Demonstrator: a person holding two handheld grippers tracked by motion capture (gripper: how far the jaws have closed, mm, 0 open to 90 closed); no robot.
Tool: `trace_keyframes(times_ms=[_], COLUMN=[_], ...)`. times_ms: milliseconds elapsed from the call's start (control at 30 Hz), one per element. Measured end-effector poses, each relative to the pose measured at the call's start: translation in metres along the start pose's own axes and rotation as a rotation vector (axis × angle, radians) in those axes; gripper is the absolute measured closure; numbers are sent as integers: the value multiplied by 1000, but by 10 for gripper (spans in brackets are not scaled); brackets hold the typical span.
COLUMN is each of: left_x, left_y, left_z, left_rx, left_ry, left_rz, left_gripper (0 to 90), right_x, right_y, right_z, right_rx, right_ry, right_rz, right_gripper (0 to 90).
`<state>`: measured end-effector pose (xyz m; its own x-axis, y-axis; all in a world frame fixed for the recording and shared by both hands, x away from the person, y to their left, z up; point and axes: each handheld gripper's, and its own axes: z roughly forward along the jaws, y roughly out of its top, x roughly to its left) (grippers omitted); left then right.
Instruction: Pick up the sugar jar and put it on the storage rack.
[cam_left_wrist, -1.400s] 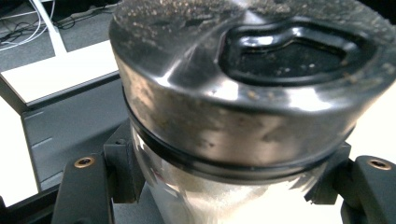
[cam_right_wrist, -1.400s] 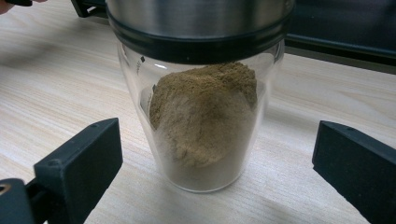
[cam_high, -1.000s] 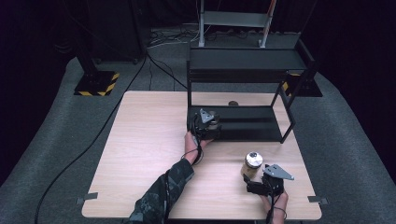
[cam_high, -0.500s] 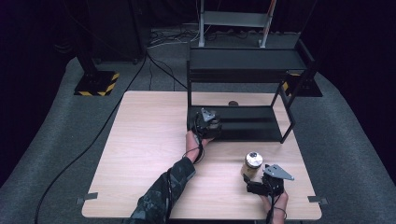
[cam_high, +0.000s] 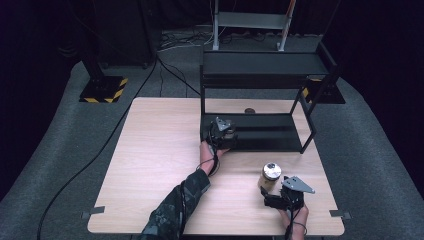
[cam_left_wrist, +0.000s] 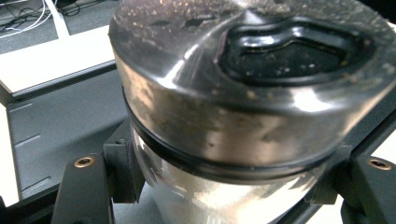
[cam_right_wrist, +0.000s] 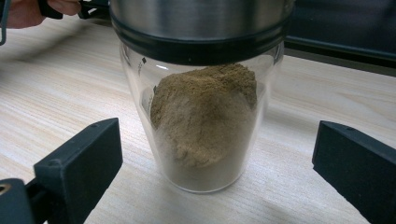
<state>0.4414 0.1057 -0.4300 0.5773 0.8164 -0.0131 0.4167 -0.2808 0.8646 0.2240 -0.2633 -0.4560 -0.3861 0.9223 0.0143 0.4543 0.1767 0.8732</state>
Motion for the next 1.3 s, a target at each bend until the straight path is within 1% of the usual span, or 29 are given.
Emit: trace_keyframes(times_ms=[267,633,767,867,967,1033,1100,1167,1267,1300], left_x=[-3,-1,-2,0,0,2,1,1,-3,-5], left_y=[0,2,4,6,8,10,12,15,21,21], left_z=[2,3,3,3,2,2,0,-1,-2,-3], left_rx=[-2,3,12,22,34,44,51,68,96,97], left_ry=[3,-1,1,-5,-6,-18,-18,-23,-5,2], left_rz=[-5,-1,-6,-23,-28,-44,-47,-48,-41,-39], left_gripper=[301,301,299,291,249,198,146,93,30,13], right_x=[0,0,0,0,-1,-1,-1,-1,-1,-1], right_y=[0,0,0,0,0,0,1,1,1,0], right_z=[0,0,0,0,0,0,0,0,0,0], right_rx=[0,1,1,1,2,3,3,3,4,3], right_ry=[1,1,2,3,3,4,4,5,4,3], right_rz=[-1,-1,0,0,0,0,-1,0,-1,-1], right_gripper=[6,6,6,6,6,6,6,6,5,5])
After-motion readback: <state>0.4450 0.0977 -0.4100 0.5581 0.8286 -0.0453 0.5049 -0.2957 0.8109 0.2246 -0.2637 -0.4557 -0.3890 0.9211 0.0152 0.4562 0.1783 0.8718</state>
